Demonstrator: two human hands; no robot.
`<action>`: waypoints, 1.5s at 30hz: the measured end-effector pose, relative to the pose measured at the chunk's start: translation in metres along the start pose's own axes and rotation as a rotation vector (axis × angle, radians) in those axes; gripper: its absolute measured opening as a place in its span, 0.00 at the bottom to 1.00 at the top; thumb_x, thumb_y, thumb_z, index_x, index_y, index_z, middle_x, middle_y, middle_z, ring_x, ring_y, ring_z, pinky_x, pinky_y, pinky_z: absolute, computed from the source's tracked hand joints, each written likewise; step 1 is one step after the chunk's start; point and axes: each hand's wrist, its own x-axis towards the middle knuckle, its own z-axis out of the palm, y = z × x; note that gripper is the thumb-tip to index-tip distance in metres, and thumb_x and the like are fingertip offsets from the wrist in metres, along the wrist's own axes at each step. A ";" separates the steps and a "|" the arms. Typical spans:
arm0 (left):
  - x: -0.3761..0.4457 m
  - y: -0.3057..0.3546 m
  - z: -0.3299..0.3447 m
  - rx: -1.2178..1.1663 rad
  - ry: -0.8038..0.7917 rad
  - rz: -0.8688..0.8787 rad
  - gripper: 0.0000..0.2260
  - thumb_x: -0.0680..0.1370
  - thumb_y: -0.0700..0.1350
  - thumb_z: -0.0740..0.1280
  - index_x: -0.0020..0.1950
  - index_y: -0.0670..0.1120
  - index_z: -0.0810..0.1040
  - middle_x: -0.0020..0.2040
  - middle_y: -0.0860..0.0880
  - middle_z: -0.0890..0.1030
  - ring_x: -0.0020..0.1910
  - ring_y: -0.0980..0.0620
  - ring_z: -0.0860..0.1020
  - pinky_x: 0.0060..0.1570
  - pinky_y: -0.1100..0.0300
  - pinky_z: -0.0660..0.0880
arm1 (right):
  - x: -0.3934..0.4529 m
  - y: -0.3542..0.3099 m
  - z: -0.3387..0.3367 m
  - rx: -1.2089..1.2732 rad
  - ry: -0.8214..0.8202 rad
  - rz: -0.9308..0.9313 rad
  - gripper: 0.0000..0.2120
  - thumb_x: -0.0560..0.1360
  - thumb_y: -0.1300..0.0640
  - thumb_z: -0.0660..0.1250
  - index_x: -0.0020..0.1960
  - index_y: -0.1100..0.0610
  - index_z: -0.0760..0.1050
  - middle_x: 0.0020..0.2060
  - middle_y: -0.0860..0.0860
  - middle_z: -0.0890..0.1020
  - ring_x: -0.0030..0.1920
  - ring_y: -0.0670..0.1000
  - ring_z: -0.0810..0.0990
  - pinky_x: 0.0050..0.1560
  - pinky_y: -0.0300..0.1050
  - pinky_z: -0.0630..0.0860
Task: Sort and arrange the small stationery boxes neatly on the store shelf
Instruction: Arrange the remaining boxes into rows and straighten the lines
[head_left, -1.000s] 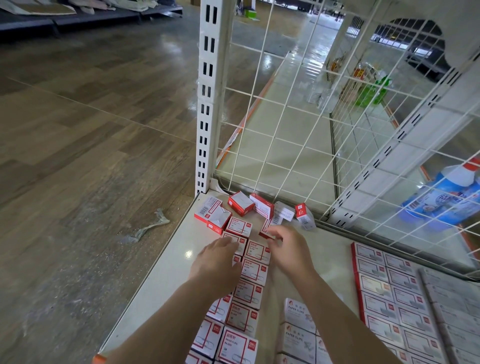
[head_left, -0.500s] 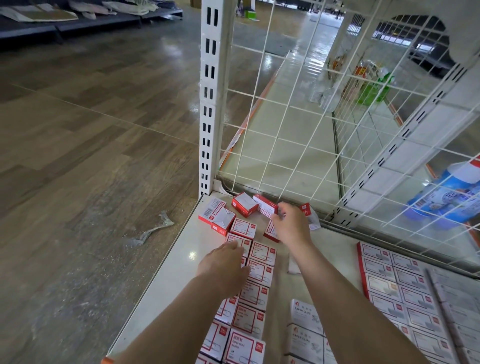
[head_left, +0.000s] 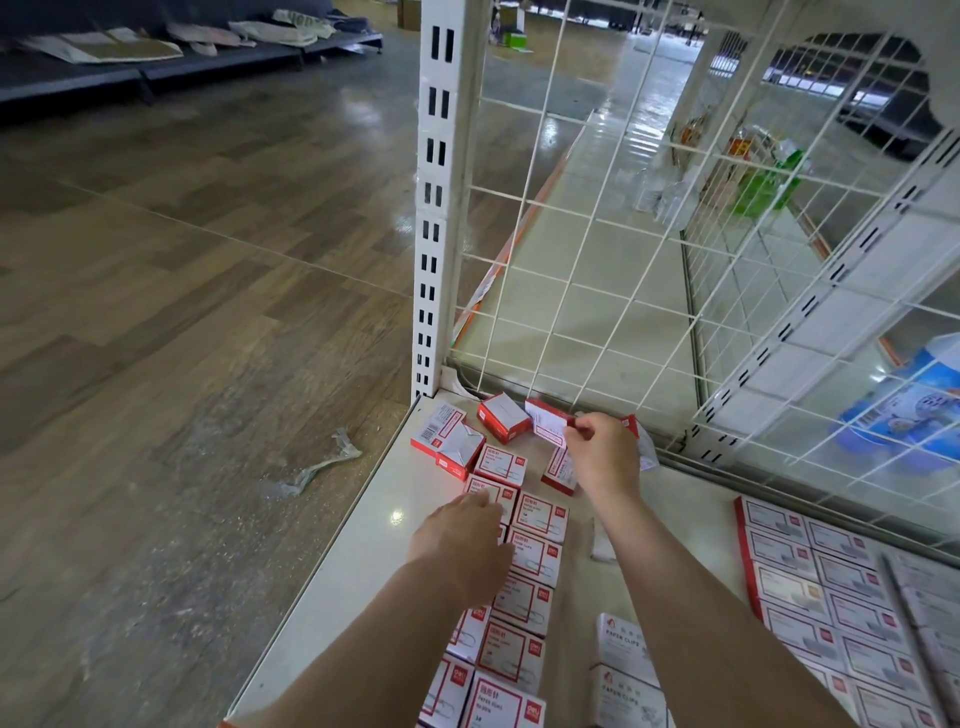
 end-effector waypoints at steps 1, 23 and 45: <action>0.000 0.000 0.000 -0.002 -0.007 -0.001 0.22 0.79 0.51 0.60 0.73 0.52 0.63 0.75 0.53 0.60 0.72 0.50 0.63 0.64 0.54 0.69 | -0.002 -0.001 -0.002 0.008 0.018 -0.003 0.11 0.77 0.59 0.63 0.56 0.61 0.78 0.51 0.55 0.82 0.48 0.52 0.80 0.43 0.42 0.74; -0.027 0.019 -0.013 -0.707 0.139 -0.025 0.12 0.78 0.46 0.64 0.60 0.45 0.78 0.47 0.53 0.80 0.45 0.57 0.77 0.40 0.67 0.72 | -0.111 0.009 -0.082 0.613 -0.100 0.046 0.07 0.73 0.65 0.67 0.44 0.54 0.79 0.34 0.45 0.82 0.36 0.43 0.80 0.37 0.33 0.76; -0.062 0.020 -0.011 -0.529 0.088 0.040 0.04 0.78 0.46 0.63 0.50 0.49 0.77 0.46 0.54 0.79 0.45 0.57 0.78 0.37 0.69 0.74 | -0.134 0.026 -0.104 0.381 -0.465 -0.011 0.09 0.78 0.55 0.62 0.45 0.55 0.80 0.41 0.52 0.84 0.45 0.51 0.82 0.49 0.42 0.79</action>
